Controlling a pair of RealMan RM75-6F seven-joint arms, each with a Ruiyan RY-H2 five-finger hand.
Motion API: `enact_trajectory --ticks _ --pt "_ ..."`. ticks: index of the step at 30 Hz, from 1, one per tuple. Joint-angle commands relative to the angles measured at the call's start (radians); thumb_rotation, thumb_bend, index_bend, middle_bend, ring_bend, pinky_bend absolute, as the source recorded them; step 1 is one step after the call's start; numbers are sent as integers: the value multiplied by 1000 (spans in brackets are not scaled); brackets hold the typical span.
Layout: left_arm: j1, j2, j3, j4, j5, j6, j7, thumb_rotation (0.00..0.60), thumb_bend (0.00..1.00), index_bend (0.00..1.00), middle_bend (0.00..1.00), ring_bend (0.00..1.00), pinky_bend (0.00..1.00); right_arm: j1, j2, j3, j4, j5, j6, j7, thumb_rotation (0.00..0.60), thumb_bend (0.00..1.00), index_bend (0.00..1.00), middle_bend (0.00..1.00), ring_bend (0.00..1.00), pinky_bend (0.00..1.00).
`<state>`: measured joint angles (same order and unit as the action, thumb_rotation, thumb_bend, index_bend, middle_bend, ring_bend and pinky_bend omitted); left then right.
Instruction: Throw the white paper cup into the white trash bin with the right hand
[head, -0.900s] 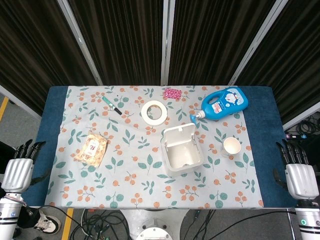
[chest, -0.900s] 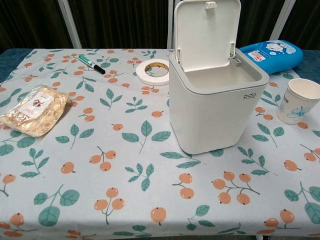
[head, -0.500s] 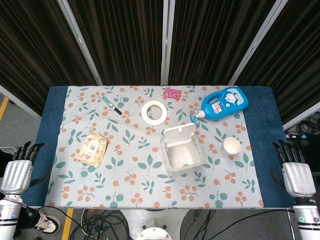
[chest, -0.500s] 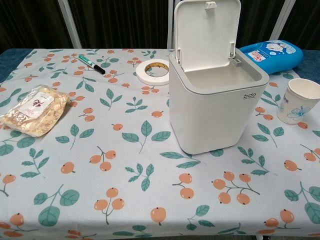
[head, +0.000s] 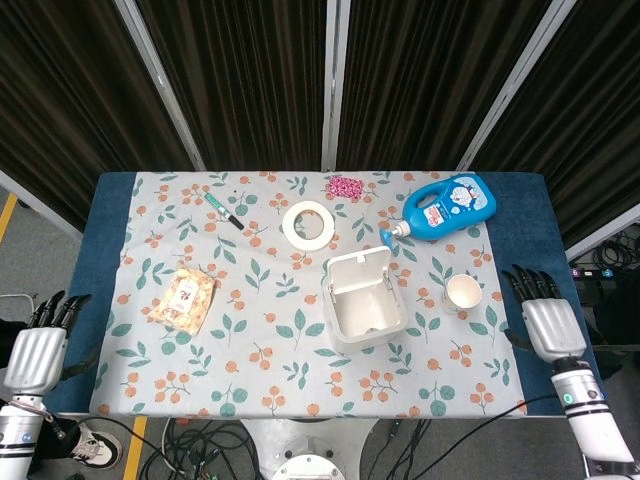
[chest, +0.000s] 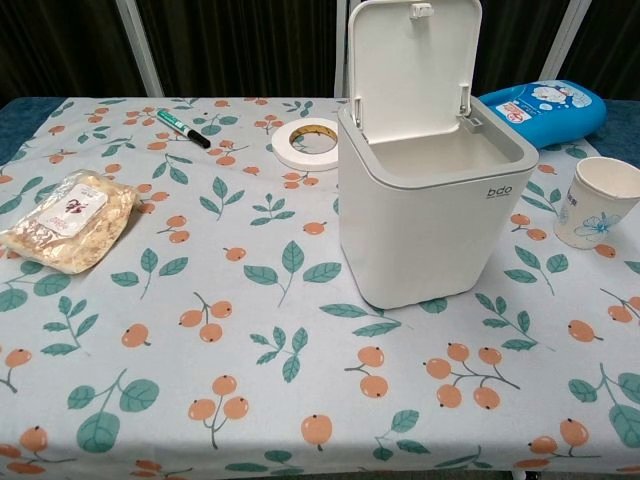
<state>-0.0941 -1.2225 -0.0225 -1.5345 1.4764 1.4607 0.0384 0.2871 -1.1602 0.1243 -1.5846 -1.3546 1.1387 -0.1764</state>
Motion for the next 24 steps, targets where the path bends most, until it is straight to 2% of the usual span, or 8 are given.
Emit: enact_trajectory --ticks 1,10,15,20,24 --pt "0 -2 2 3 2 -2 6 600 227 137 143 31 124 58 -48 25 37 49 -71 -17 600 134 0 0 0 0" --pt "4 11 1 -12 -2 -3 -16 600 227 144 143 31 124 139 -116 31 101 65 -162 25 600 149 0 0 0 11" --pt "4 11 4 -9 -2 -10 -21 600 227 144 143 30 124 170 -127 27 111 87 -201 9 600 161 0 0 0 207" --pt "1 6 6 -1 2 -16 -14 600 227 145 143 30 124 193 -142 22 123 120 -228 -20 600 175 0 2 0 283" --pt "1 3 5 4 1 -17 -22 600 226 145 143 31 124 198 -161 17 141 119 -219 -17 600 189 0 44 36 373"
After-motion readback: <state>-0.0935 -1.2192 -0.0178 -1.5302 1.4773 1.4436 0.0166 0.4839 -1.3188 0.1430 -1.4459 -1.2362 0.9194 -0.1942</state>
